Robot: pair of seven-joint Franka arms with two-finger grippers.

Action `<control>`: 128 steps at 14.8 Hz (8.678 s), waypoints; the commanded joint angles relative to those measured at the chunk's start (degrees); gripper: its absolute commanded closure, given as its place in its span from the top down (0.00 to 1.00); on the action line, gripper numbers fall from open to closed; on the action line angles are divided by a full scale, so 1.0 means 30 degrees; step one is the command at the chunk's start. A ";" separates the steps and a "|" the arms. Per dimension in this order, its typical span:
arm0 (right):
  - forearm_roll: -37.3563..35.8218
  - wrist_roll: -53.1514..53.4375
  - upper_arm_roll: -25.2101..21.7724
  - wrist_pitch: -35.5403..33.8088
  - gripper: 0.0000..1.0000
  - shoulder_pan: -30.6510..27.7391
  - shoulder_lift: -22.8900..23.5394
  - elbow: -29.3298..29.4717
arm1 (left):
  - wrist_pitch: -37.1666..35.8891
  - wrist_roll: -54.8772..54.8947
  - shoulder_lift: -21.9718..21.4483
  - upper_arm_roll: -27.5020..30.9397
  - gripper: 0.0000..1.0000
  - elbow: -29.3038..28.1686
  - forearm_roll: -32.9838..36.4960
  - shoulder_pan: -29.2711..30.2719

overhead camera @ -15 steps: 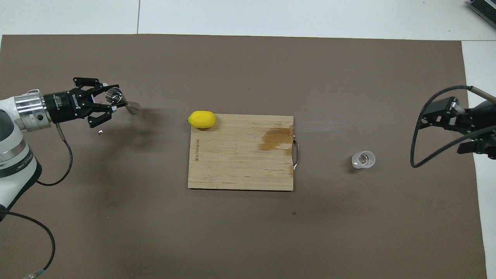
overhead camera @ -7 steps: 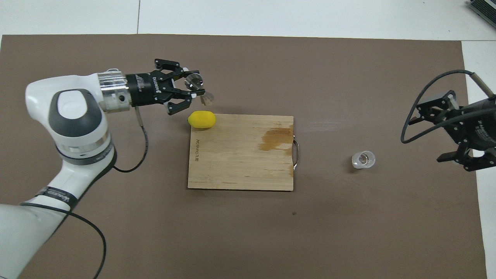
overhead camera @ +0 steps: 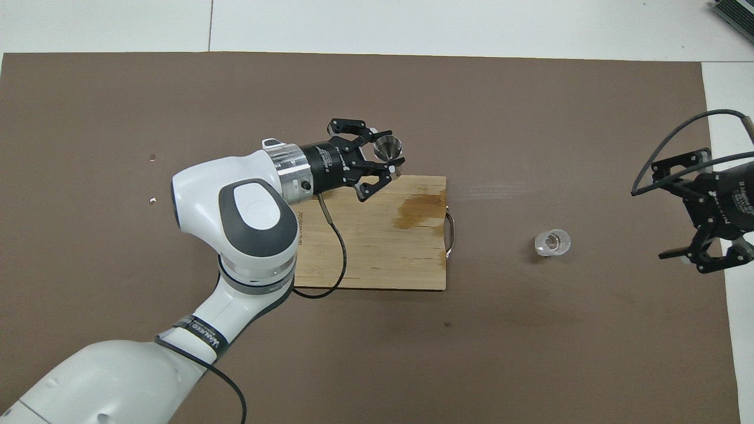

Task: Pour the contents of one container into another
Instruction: 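Carry the metal cup over the board while the right gripper reaches the glass cup, then lower the metal cup onto the board while the right gripper grasps the glass cup, then lift the glass cup with the right gripper while the left gripper returns, then tilt the glass cup over the metal cup with the right gripper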

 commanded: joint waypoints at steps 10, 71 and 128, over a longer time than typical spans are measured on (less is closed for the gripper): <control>0.3825 -0.1995 0.0189 0.6204 0.99 -0.2262 0.1820 -0.5314 | 0.2021 -0.0002 -0.0180 0.0344 0.00 -0.1849 0.1629 -0.2137; 0.6117 0.3297 0.0248 0.8998 0.00 0.2830 0.4864 -0.2253 | -0.7348 0.4901 -0.3315 0.0607 1.00 -0.0064 3.0104 0.5329; -1.2903 1.2594 0.0306 0.7443 0.00 1.2621 0.6039 0.1271 | -2.0947 2.2673 -0.8413 0.3186 1.00 0.2721 2.9461 0.7502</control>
